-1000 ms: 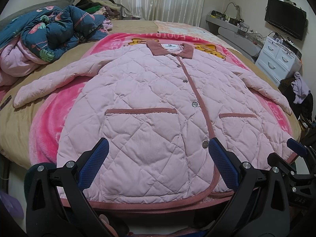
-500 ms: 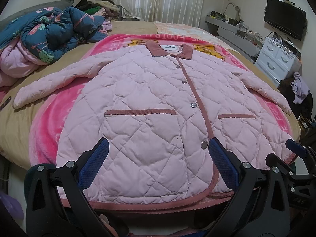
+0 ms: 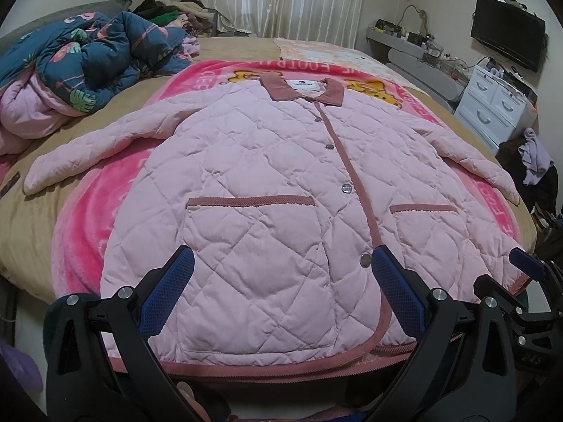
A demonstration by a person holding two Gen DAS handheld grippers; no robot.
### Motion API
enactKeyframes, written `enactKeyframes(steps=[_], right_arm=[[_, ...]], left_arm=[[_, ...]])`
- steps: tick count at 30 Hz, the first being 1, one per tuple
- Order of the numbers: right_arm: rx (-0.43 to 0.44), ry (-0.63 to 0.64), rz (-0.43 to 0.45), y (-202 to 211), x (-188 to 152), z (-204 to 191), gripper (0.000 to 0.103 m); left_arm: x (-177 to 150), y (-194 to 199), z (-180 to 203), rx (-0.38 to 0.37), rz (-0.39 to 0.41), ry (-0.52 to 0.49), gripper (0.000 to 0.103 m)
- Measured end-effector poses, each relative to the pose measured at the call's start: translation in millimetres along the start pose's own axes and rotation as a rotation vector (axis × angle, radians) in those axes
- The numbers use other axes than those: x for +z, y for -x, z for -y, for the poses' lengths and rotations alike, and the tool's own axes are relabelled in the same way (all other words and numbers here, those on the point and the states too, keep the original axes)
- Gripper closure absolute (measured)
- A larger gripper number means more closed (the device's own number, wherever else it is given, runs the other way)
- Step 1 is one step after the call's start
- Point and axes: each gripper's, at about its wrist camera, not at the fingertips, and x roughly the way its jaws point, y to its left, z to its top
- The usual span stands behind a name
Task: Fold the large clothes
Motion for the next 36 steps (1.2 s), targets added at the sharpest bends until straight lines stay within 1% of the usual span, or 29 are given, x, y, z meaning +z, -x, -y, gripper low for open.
enactKeyframes(steps=[6,9,14,18,23,25,30,36], right_arm=[[0.009,0.002,-0.009,-3,4,-3,0.004],[0.015,0.002,-0.017,-8,14,-4,0.004],[0.023,0.003,0.011,-10,35,-1,0.004],[0.02,-0.007,0.008,-16,51,3,0.004],[0.015,-0.014,0.013,-23,77,10,0.004],[0.013,-0.015,0.023,-25,90,12,0.004],[0.005,-0.03,0.044,-30,120,20,0.004],[-0.006,-0.052,0.08,-36,157,33,0.004]], left_arm=[[4,-3,-1,0.015,-0.012,-0.006,0.008],[12,-7,-3,0.014,-0.017,0.005,0.008],[30,-16,-11,0.019,-0.007,0.025,0.008],[44,-21,-16,0.022,-0.006,0.039,0.008],[66,-31,-16,0.038,-0.013,0.037,0.008],[77,-36,-16,0.033,-0.023,0.037,0.008],[100,-41,-10,0.051,-0.002,0.027,0.008],[130,-49,-3,0.047,0.002,0.011,0.008]])
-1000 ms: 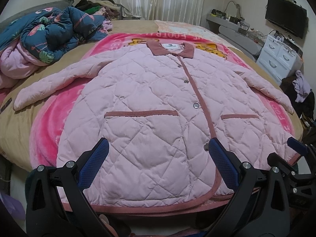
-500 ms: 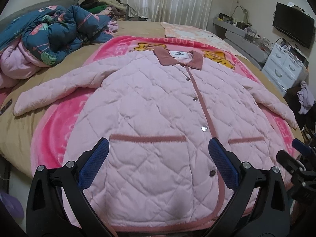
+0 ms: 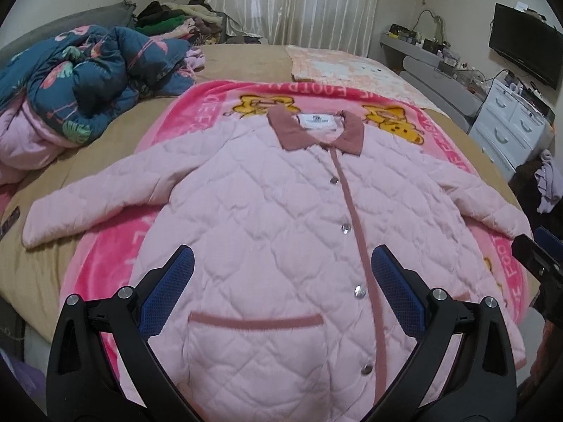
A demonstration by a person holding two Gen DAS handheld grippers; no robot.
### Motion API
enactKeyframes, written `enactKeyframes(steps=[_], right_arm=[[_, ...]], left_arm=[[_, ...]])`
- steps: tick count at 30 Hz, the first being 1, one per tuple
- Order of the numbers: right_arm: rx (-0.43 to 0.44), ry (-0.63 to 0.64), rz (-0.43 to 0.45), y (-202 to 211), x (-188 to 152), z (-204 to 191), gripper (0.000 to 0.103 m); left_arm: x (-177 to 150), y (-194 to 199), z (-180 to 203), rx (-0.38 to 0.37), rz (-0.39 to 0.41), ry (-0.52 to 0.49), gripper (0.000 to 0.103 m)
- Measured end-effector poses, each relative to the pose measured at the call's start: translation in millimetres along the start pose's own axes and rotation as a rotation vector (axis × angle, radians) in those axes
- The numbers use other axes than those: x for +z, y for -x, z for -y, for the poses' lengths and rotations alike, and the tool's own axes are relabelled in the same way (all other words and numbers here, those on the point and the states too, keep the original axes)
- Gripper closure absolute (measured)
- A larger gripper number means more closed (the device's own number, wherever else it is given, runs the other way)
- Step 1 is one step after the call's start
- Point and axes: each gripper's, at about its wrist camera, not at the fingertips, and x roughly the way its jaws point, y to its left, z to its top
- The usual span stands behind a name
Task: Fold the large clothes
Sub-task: 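Move the right tool toward the jacket sleeve beside it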
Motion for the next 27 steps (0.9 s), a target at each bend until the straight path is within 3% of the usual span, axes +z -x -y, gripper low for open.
enactKeyframes(steps=[14,27], right_arm=[[-0.036,-0.065,0.078,-18,77,28,0.004],[-0.105,-0.202,0.124,-55,124,91,0.004]], left_arm=[[69,-30,29,-0.014,0.019,-0.017,0.009],[116,-78,83,-0.06,0.012,-0.057,0.008]])
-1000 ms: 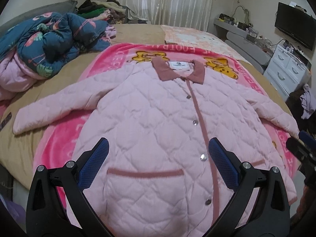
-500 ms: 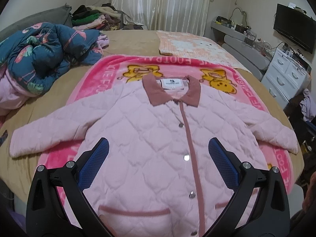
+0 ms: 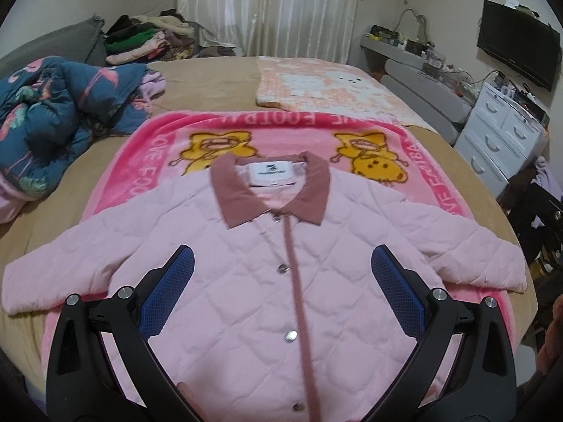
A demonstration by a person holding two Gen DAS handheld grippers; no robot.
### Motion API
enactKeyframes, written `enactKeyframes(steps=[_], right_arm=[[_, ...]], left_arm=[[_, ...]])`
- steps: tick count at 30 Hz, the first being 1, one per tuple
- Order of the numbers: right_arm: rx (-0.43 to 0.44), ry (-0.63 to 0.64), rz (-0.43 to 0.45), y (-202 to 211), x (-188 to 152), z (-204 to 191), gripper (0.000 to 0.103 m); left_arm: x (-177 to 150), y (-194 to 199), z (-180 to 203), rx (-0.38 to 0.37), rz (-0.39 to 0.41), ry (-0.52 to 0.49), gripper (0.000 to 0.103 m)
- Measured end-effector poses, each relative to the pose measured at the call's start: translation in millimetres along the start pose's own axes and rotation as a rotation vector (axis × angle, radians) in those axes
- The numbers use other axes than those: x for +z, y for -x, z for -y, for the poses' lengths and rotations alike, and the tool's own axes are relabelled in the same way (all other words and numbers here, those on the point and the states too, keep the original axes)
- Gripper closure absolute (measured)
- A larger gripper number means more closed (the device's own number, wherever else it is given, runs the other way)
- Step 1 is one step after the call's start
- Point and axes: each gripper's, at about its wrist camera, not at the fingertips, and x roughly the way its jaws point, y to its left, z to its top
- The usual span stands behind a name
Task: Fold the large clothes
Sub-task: 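Move the right tool toward the jacket sleeve beside it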
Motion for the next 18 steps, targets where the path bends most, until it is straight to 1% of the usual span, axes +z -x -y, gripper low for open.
enactKeyframes(steps=[3,7,11,15,18], right_arm=[[-0.04,-0.059,0.002,-14,4,25,0.004],[-0.099,-0.126,-0.008,-31,2,62,0.004],[-0.155,-0.209,-0.026,-47,-8,105,0.004],[-0.231,-0.282,-0.041,-58,-19,148,0.004],[-0.278,-0.322,-0.062,-66,-27,173,0.004]], left_arm=[[6,-14,13,-0.005,-0.007,-0.014,0.009],[12,-32,29,-0.013,-0.015,-0.028,0.008],[15,-50,46,-0.008,-0.026,-0.046,0.008],[16,-66,60,-0.003,-0.039,-0.054,0.008],[15,-79,72,-0.005,-0.058,-0.061,0.008]])
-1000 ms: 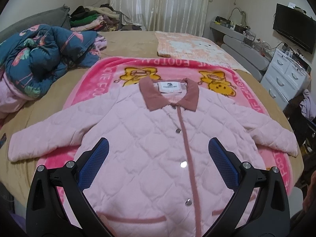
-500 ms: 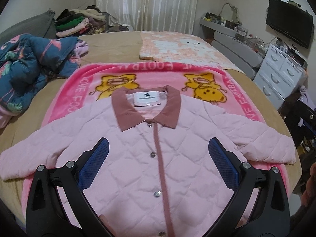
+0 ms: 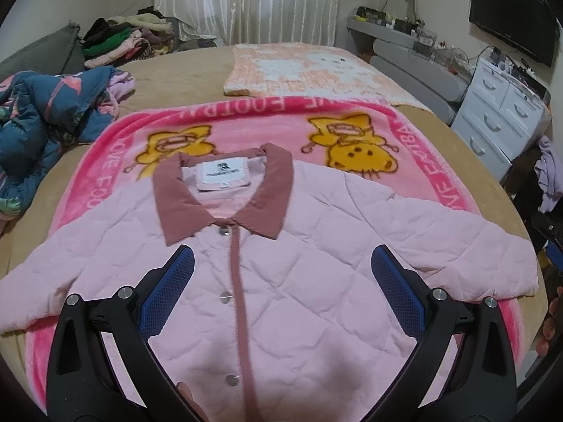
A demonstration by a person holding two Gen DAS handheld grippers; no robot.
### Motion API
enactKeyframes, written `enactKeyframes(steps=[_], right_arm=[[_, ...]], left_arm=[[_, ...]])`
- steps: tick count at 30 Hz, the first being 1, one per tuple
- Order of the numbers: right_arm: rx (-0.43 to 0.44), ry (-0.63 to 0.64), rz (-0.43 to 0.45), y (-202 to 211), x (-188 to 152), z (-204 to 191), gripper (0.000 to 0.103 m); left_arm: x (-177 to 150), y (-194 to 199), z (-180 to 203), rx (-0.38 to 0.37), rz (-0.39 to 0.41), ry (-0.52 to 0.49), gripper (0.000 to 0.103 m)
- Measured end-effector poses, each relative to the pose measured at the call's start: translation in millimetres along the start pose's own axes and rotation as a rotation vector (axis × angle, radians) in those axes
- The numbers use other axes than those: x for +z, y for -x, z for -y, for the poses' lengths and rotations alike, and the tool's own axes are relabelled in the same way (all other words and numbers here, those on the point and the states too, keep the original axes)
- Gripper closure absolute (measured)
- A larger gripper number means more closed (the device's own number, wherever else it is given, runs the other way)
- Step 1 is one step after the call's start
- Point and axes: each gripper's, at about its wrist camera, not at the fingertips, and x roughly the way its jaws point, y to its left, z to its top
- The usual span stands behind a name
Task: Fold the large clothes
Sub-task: 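Move the right tool toward the jacket sleeve beside it, then grasp the sleeve cuff with the right gripper and lift it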
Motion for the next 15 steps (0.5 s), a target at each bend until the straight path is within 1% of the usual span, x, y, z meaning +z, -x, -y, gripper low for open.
enactKeyframes(steps=[7,15], right_arm=[[-0.062,-0.132,-0.045,-34,-2,55,0.004],[-0.131,-0.348,-0.075,-59,-8,132,0.004]], left_arm=[[-4,-27,35,0.003,-0.031,-0.045,0.008],[-13,-55,74,-0.002,-0.075,-0.093,0.008]])
